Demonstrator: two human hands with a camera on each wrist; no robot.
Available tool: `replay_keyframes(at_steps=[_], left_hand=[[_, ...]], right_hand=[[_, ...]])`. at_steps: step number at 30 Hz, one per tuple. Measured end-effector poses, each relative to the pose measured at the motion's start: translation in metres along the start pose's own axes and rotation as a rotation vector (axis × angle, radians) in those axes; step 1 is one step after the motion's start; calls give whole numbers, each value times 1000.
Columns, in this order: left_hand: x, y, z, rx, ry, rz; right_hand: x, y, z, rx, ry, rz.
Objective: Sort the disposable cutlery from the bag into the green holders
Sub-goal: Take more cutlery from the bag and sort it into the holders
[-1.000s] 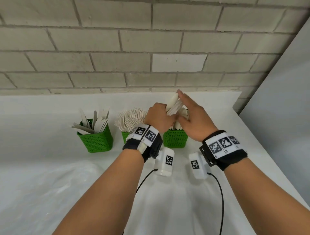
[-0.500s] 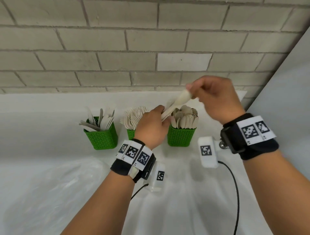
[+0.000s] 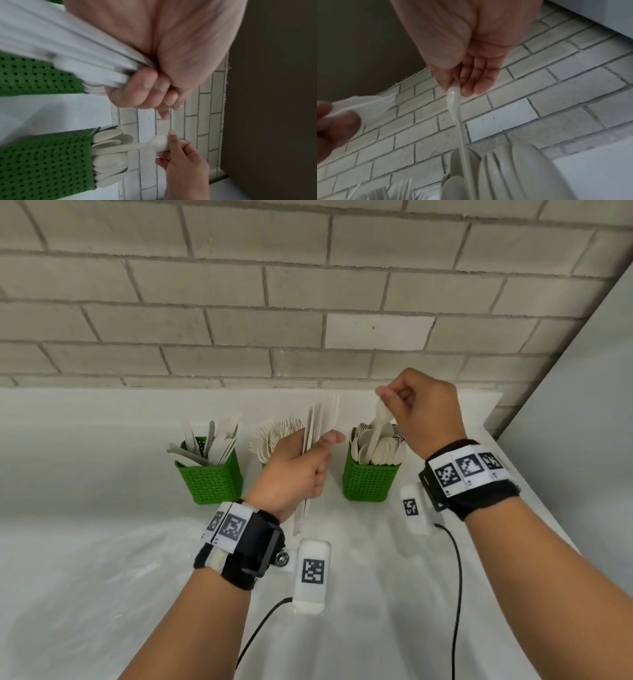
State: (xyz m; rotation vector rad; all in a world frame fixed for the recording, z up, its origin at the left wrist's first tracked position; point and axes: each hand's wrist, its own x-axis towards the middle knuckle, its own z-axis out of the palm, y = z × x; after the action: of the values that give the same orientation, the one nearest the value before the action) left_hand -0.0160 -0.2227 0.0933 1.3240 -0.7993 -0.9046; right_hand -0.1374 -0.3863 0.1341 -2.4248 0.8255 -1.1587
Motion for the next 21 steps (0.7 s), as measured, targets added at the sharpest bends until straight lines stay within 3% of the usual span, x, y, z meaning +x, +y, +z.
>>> replay_keyframes(at_steps=[4, 6, 9, 11, 16, 18, 21], left_hand=[[-5, -2, -6, -36, -19, 0], [-7, -3, -8, -75, -20, -7], [-9, -3, -9, -109, -29, -12], [-11, -1, -8, -123, -46, -9], [-15, 3, -9, -175, -98, 12], [-16, 4, -8, -166, -131, 11], [-18, 6, -7, -154, -198, 23]], right_hand=[[5, -4, 2, -1, 70, -134], [0, -2, 7, -22, 15, -154], [-23, 14, 28, -237, -221, -18], [-33, 23, 35, -276, -269, 86], [-31, 9, 26, -134, -225, 194], [-27, -16, 16, 101, -195, 217], [-22, -54, 3, 485, -380, 285]])
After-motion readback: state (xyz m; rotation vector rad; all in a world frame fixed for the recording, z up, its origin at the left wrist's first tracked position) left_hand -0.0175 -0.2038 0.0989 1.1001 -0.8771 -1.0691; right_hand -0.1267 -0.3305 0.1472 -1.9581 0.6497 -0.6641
